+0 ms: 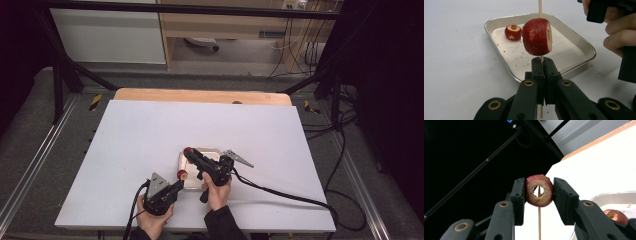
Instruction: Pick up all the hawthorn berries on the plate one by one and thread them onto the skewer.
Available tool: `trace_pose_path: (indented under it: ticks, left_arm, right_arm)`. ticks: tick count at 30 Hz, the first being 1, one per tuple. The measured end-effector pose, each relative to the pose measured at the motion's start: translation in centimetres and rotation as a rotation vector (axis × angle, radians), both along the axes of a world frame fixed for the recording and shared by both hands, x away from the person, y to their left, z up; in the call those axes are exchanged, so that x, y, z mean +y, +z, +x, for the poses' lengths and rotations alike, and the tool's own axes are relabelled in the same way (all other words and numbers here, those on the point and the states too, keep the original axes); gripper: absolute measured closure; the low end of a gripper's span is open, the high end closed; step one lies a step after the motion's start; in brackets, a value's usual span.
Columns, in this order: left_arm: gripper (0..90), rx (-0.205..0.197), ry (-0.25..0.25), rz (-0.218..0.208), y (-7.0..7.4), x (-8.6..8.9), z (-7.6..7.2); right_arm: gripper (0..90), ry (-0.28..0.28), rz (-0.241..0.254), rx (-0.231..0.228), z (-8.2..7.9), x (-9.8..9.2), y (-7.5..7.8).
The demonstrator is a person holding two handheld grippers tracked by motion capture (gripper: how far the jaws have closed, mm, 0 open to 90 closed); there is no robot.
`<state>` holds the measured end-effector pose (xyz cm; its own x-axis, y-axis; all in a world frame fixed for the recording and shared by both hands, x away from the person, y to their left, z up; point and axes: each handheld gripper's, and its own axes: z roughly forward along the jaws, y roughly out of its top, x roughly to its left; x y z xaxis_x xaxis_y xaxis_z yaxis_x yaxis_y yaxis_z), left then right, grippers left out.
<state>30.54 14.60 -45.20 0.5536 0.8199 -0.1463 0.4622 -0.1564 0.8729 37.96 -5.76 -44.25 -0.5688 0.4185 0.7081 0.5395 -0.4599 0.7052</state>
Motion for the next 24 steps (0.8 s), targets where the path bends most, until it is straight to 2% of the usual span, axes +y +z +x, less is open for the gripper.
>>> trace_pose_path:
  ticks: [2, 4, 5, 8, 10, 11, 12, 14, 17, 21, 23, 24]
  left_arm:
    - [88.7, 0.021, -0.012, -0.022, 0.1, 0.2, 0.0]
    - [88.7, 0.056, -0.016, -0.022, 0.3, 0.3, 0.1]
    - [88.7, 0.069, -0.017, -0.016, 0.3, 0.4, 0.2]
    - [88.8, 0.095, -0.014, 0.006, 0.2, 0.5, 0.4]
    - [88.8, 0.098, -0.025, 0.005, 0.2, 0.6, 0.6]
    - [88.8, 0.093, -0.027, 0.025, 0.2, 0.5, 0.6]
    - [88.8, 0.103, -0.017, 0.037, 0.3, 0.5, 0.5]
    - [88.8, 0.127, -0.031, 0.061, 0.4, 0.3, 0.8]
    - [88.8, 0.132, -0.03, 0.061, 0.6, 0.5, 0.9]
    - [88.9, 0.099, -0.03, 0.025, 0.9, 0.9, 0.9]
    - [88.8, 0.074, -0.034, 0.03, 1.1, 0.7, 0.7]
    - [88.8, 0.076, -0.035, 0.029, 1.2, 0.7, 0.8]
  right_arm:
    - [63.4, -0.003, -0.009, -0.003, 0.0, 0.0, 0.1]
    - [63.3, -0.001, -0.03, -0.015, 0.2, 0.0, 0.0]
    - [63.4, -0.004, -0.051, -0.029, 0.3, 0.0, -0.1]
    - [63.3, 0.019, -0.095, -0.031, 0.4, 0.0, -0.4]
    - [63.3, 0.024, -0.127, -0.032, 0.4, 0.0, -0.3]
    - [63.3, 0.03, -0.122, -0.025, 0.4, 0.0, -0.3]
    - [63.3, 0.038, -0.125, -0.023, 0.5, 0.0, -0.3]
    - [63.3, 0.05, -0.133, -0.021, 0.5, -0.1, -0.2]
    - [63.3, 0.054, -0.133, -0.014, 0.4, -0.1, -0.2]
    - [63.4, 0.055, -0.121, -0.022, 0.6, -0.1, 0.1]
    - [63.4, 0.066, -0.125, -0.023, 0.5, -0.2, 0.2]
    - [63.5, 0.072, -0.129, -0.027, 0.3, -0.1, 0.1]
